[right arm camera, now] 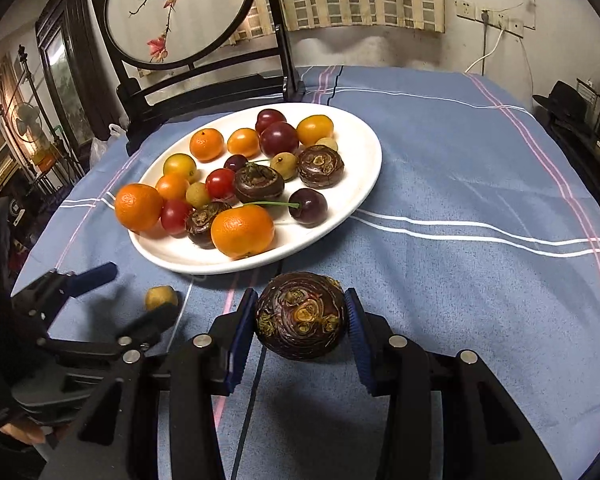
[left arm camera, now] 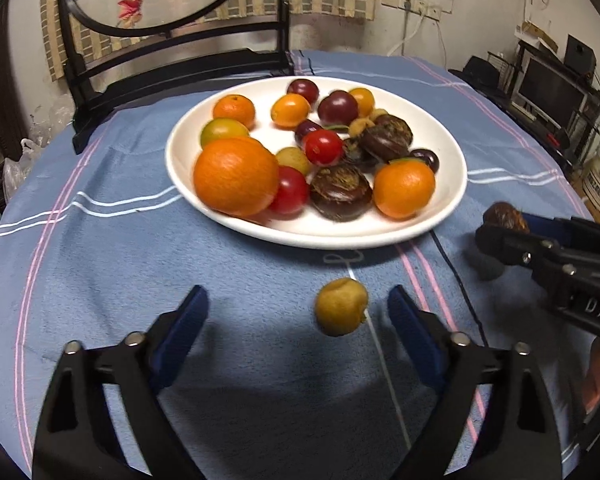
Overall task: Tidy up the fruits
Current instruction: 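Grasp the last brown wrinkled fruit with the right tool while the left tool grasps a small yellow fruit, then carry both last fruits over the white plate and open both tools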
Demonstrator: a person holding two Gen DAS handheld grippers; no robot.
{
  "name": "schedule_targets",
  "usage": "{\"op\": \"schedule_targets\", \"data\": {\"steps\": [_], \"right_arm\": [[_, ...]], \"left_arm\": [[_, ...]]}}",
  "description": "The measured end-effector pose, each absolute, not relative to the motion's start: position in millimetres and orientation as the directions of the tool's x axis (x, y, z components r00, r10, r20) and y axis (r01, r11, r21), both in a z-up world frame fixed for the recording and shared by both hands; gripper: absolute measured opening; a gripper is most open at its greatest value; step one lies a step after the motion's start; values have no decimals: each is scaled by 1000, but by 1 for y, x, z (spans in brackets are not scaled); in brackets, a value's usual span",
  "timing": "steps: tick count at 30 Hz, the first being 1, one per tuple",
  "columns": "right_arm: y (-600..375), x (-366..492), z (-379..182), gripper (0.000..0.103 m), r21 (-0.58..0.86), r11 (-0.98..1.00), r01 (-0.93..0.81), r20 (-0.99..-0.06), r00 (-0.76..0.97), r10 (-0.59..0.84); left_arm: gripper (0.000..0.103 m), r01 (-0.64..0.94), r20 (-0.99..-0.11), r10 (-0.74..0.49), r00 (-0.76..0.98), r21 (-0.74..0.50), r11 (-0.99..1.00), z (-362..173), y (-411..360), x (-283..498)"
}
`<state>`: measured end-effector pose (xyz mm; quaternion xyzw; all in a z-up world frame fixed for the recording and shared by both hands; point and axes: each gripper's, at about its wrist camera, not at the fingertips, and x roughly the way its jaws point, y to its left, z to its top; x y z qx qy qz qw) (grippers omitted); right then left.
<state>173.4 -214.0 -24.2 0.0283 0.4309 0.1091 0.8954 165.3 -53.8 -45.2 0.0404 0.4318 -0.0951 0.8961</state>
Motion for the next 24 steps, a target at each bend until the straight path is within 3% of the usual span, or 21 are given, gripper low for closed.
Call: {"op": "schedule_targets", "data": {"steps": [3, 7, 24], "right_arm": [[-214, 174, -24, 45, 148, 974, -174, -764, 605, 224], [-211, 172, -23, 45, 145, 973, -181, -760, 610, 226], [-208, 171, -1, 45, 182, 966, -185, -709, 655, 259]], "left_arm": [[73, 215, -792, -119, 599, 16, 977, -52, -61, 169], [27, 250, -790, -163, 591, -13, 968, -52, -61, 168], [26, 200, -763, -165, 625, -47, 979, -11, -52, 175]]}}
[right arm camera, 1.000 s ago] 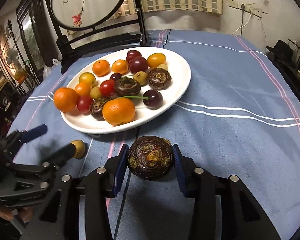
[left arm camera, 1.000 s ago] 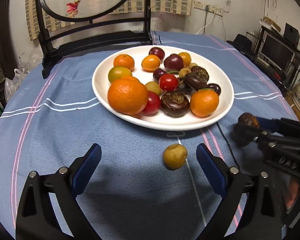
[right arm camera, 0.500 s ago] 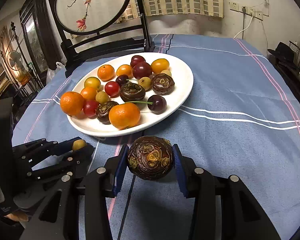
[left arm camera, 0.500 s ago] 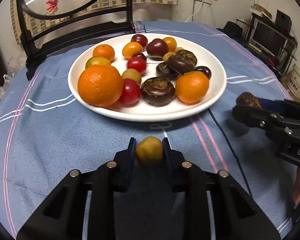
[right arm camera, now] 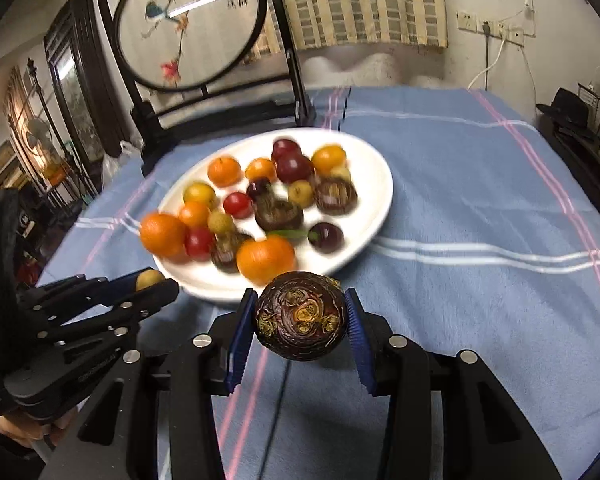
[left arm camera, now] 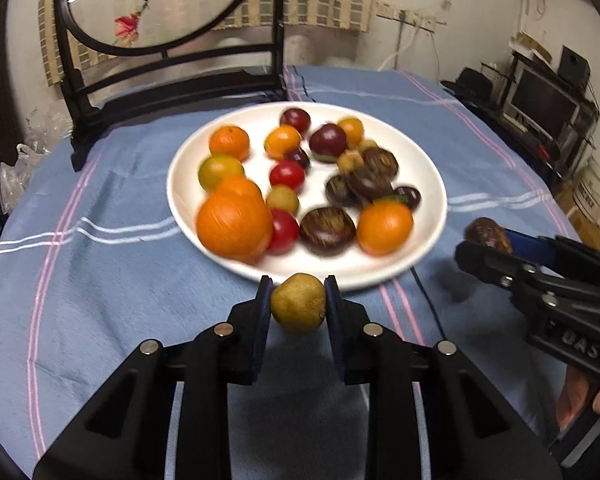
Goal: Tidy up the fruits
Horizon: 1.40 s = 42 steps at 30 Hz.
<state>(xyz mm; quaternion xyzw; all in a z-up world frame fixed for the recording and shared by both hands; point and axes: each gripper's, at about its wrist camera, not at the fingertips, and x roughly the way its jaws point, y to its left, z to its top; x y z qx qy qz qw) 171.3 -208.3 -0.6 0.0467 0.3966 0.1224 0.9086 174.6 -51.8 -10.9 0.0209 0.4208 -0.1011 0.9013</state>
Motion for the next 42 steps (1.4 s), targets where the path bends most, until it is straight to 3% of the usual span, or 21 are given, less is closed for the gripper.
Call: {"op": "schedule_targets", "data": {"steps": [8, 19, 21, 22, 23, 27, 34, 42], "right_arm": [[-197, 212, 26, 45, 153, 967, -203, -680, 688, 252], [-191, 268, 9, 47, 243, 958, -155, -699, 657, 283], [-197, 271, 8, 72, 284, 949, -134, -691, 658, 300], [-203, 268, 8, 79, 312, 942, -122, -672, 673, 309], [-205, 266, 9, 79, 323, 938, -124, -662, 679, 318], [-211, 253, 9, 84, 292, 948, -129, -672, 678, 299], [-225, 214, 11, 97, 218, 972, -84, -688, 694, 214], [-220, 171, 18, 97, 183, 977, -112, -686, 698, 208]], "left_arm": [[25, 160, -758, -134, 638, -39, 986, 4, -57, 214], [26, 111, -753, -112, 649, -53, 992, 5, -56, 259], [57, 98, -756, -116, 644, -69, 993, 3, -53, 261], [77, 96, -752, -119, 648, -74, 993, 4, -52, 260], [83, 90, -738, -108, 666, -65, 994, 7, -52, 256], [91, 109, -739, -93, 668, -27, 994, 8, -56, 248], [95, 103, -751, -87, 654, -25, 994, 3, -51, 226], [96, 84, -725, -100, 681, -59, 995, 10, -37, 193]]}}
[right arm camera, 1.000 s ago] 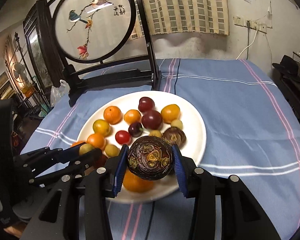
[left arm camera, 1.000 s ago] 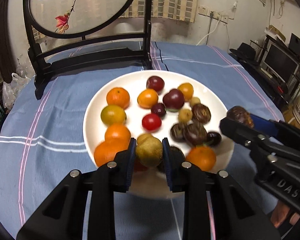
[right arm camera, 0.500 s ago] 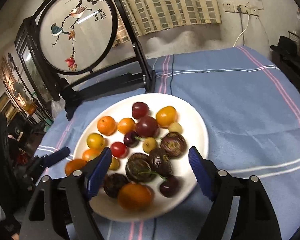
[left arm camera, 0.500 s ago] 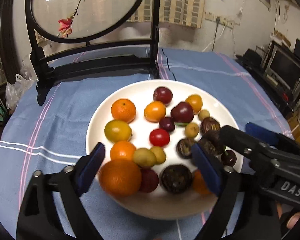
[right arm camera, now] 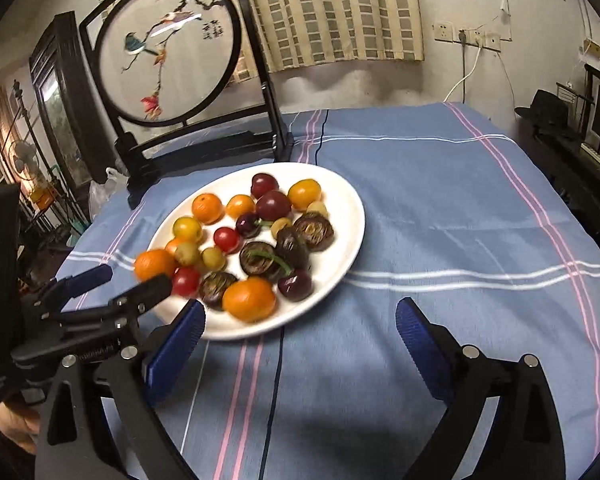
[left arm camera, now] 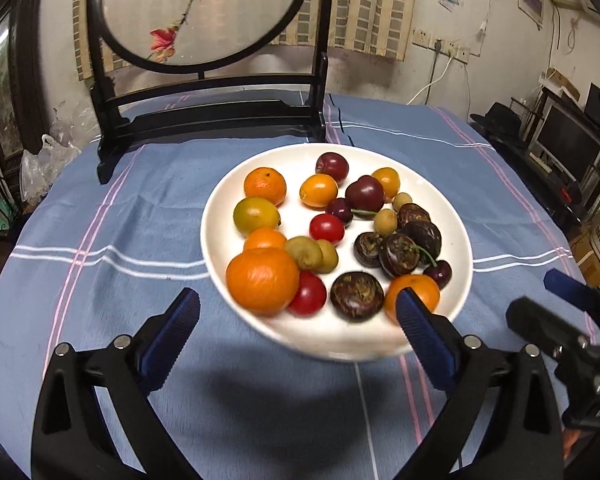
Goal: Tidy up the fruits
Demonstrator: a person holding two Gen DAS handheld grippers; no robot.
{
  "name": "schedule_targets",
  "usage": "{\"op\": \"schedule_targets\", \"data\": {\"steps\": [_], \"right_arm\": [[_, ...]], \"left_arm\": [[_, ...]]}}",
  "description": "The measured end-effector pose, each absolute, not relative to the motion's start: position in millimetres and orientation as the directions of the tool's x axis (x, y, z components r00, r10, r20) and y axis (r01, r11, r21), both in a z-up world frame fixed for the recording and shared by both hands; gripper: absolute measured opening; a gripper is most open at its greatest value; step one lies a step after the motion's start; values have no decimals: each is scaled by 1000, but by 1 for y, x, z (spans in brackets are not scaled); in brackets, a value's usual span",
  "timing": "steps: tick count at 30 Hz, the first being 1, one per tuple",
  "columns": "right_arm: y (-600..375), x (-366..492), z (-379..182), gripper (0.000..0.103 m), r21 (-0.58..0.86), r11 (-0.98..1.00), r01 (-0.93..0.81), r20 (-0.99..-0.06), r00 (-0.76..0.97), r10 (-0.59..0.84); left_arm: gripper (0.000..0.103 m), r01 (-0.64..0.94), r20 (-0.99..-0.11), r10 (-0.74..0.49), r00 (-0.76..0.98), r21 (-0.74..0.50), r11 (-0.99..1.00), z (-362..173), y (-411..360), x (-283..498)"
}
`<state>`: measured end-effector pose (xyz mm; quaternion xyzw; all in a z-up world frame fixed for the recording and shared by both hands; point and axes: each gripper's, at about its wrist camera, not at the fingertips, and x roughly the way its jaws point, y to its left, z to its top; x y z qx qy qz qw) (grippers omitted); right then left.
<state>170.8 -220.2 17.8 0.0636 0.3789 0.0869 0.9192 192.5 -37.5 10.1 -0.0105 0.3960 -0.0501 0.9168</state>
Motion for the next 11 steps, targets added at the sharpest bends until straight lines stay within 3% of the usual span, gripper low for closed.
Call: {"op": "schedule_targets", "data": {"steps": [7, 11], "right_arm": [[-205, 143, 1, 99, 141, 980, -139, -730, 654, 198], [-205, 138, -12, 99, 134, 982, -132, -756, 627, 188]], "left_arm": [[98, 79, -732, -64, 679, -14, 997, 5, -29, 158], [98, 47, -755, -73, 651, -56, 997, -2, -20, 145]]}}
